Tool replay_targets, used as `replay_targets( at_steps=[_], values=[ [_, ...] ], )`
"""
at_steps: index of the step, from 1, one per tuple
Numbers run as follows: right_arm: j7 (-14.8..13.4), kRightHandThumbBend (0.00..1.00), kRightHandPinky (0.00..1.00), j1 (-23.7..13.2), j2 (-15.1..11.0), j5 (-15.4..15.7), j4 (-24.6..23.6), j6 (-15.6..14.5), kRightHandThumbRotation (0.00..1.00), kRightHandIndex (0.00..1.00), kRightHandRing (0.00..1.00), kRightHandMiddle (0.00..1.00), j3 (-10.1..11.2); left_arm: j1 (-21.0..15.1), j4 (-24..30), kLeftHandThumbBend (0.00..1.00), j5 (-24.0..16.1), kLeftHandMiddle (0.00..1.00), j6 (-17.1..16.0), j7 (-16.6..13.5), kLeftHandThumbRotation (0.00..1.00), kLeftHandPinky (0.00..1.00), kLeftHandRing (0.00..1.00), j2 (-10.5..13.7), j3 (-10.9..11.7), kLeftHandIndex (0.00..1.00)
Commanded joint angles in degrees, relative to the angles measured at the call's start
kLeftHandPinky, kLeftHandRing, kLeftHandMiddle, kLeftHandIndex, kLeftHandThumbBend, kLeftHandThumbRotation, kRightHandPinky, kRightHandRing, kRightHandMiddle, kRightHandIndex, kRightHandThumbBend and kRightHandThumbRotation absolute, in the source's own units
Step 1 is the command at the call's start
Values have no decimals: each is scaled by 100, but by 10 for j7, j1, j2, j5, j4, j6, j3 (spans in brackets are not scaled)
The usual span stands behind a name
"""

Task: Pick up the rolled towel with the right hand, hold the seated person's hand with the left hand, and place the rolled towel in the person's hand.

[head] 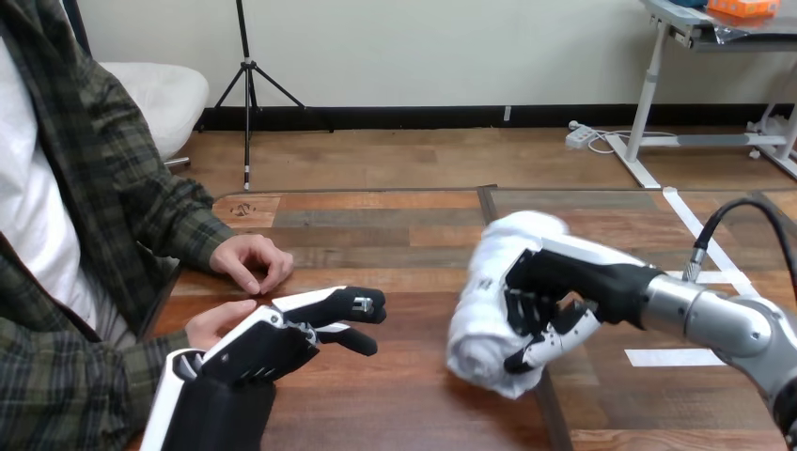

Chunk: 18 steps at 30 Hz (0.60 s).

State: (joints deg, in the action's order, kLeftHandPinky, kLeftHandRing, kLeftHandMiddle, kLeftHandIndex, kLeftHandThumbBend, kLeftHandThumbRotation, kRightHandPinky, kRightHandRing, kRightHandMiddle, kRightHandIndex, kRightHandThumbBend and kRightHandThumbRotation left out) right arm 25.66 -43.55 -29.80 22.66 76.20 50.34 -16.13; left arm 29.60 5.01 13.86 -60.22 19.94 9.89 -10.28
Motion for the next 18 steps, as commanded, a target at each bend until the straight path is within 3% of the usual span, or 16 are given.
replay_targets(
  at_steps=[1,8,13,16,18],
  values=[
    [34,69,14,5,-5,-33,-25,32,0,26,18,24,23,-25,4,100,-2,74,10,-3,49,58,71,-5,-3,69],
    [61,69,12,11,-12,-60,-43,70,0,26,17,23,36,-32,5,100,-7,74,24,-6,47,59,71,-16,-8,69],
    [81,69,12,16,-14,-80,-53,83,0,26,17,23,45,-40,6,100,-2,73,34,-3,46,58,70,-17,-13,69],
    [90,70,12,17,-15,-85,-60,93,0,26,17,24,47,-46,4,100,-28,73,28,-9,48,57,70,-23,0,69],
    [97,70,12,20,-17,-91,-67,94,0,27,17,25,50,-47,8,100,-16,73,35,-7,47,56,70,-21,-7,68]
  ],
)
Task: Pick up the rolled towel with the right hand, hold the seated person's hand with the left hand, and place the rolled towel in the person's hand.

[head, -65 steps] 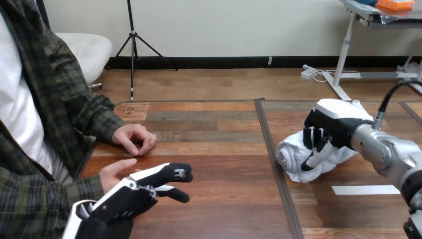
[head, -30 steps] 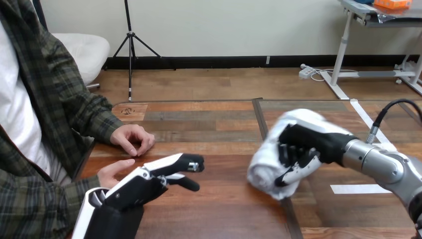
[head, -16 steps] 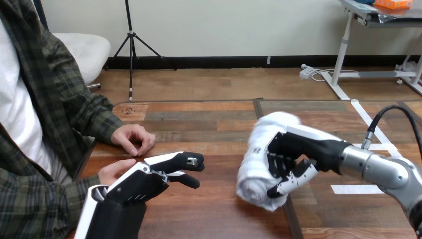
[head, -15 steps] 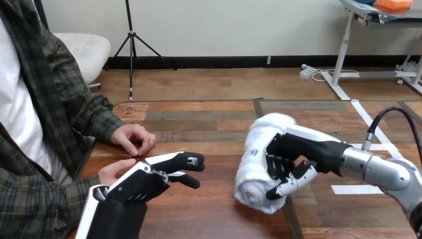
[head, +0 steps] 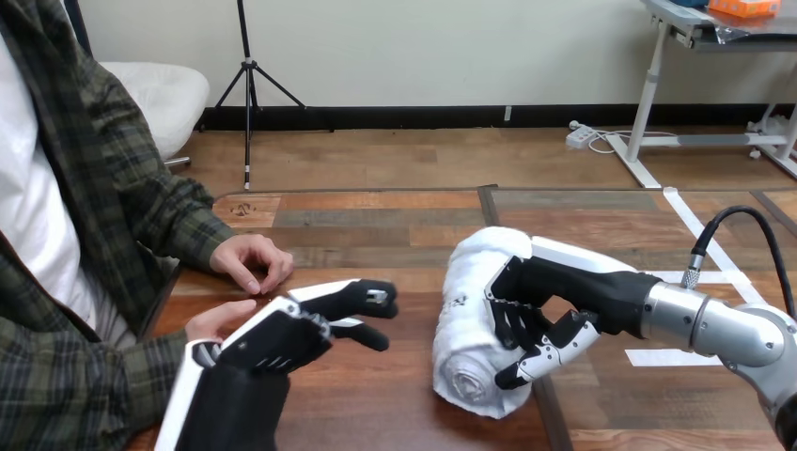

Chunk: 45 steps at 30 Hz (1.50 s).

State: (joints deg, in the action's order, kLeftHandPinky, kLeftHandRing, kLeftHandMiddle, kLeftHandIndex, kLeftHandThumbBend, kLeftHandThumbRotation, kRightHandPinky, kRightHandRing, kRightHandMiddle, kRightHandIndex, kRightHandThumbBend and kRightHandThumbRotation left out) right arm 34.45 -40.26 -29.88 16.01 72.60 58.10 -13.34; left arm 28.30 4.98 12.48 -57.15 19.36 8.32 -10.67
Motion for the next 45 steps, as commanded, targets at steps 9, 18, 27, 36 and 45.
replay_targets(
  at_steps=[9,18,27,36,45],
  values=[
    [7,74,15,-7,-26,-28,-52,40,2,30,20,28,25,-41,7,100,9,73,10,7,46,55,70,2,-7,68],
    [43,82,23,-14,-28,-69,-50,45,6,40,28,37,40,-38,6,100,28,72,16,14,44,56,70,5,-7,68],
    [48,88,33,-28,-44,-67,-63,41,14,51,39,47,47,-33,2,100,23,73,6,14,45,56,70,2,0,68],
    [73,90,43,-53,-62,-76,-80,40,26,58,49,55,51,-30,-1,100,19,73,2,12,45,57,70,-2,7,68],
    [138,95,54,-81,-71,-114,-91,52,36,64,57,61,55,-35,1,100,24,73,3,19,46,56,70,4,9,69]
  ],
)
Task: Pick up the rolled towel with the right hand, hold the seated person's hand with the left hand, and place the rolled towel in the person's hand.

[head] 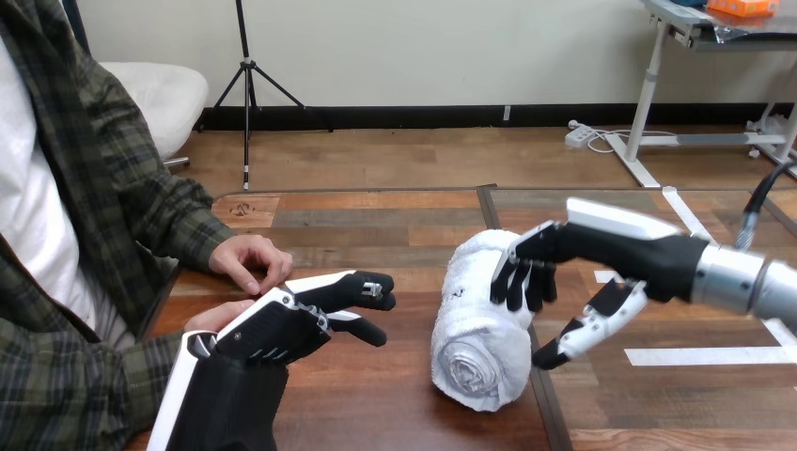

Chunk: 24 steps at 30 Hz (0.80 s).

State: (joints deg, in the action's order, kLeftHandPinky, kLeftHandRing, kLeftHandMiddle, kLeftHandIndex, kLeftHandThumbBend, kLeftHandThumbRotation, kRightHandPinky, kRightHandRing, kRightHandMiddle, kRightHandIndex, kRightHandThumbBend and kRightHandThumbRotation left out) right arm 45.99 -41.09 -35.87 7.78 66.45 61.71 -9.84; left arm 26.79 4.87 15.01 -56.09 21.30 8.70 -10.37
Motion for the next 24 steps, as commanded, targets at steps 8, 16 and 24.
replay_targets(
  at_steps=[8,16,24],
  values=[
    [72,99,65,-115,-22,-31,-37,5,42,70,67,68,8,-15,9,100,7,73,4,2,45,57,71,0,-3,68],
    [86,100,73,-153,-24,-7,-32,1,44,75,75,74,-2,-15,9,100,-12,73,-1,-3,46,58,71,-9,-2,68],
    [79,100,78,-182,-18,30,-14,0,37,79,81,79,-16,-17,8,100,-2,73,-1,2,44,58,71,-12,-15,68]
  ],
)
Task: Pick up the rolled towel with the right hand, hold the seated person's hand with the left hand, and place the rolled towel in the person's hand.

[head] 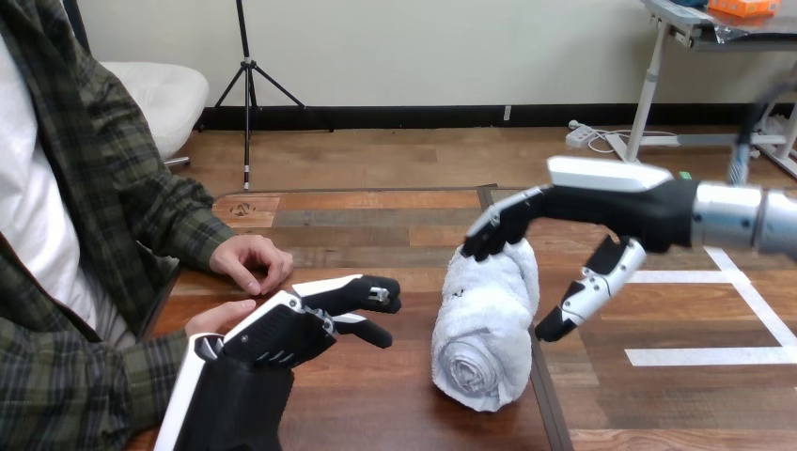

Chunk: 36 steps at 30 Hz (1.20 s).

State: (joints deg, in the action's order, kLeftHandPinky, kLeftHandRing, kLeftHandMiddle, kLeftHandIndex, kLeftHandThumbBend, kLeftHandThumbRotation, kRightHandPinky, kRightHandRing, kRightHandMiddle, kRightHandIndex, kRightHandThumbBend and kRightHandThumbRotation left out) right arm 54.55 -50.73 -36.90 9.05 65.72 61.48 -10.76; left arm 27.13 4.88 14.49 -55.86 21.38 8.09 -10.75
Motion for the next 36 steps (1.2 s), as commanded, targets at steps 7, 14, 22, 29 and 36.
replay_targets(
  at_steps=[7,14,22,29,36],
  values=[
    [-55,100,81,-105,-7,91,9,-1,29,82,85,82,-33,-9,14,100,-20,73,-2,-12,43,57,70,-20,-11,68],
    [-170,100,80,-121,-11,205,21,14,28,85,87,84,-79,-6,3,100,-37,72,-22,-22,43,57,70,-31,-20,67],
    [-345,100,79,-139,-14,354,29,-1,32,88,89,86,-157,2,-3,100,-61,72,-42,-42,45,58,70,-43,-30,67],
    [-491,100,81,-151,-4,472,42,-40,36,91,91,87,-234,18,0,100,-68,72,-57,-51,46,58,70,-48,-44,67],
    [-606,100,85,-159,13,563,60,-75,41,92,93,89,-304,46,11,100,-99,72,-77,-68,48,60,70,-57,-36,68]
  ],
)
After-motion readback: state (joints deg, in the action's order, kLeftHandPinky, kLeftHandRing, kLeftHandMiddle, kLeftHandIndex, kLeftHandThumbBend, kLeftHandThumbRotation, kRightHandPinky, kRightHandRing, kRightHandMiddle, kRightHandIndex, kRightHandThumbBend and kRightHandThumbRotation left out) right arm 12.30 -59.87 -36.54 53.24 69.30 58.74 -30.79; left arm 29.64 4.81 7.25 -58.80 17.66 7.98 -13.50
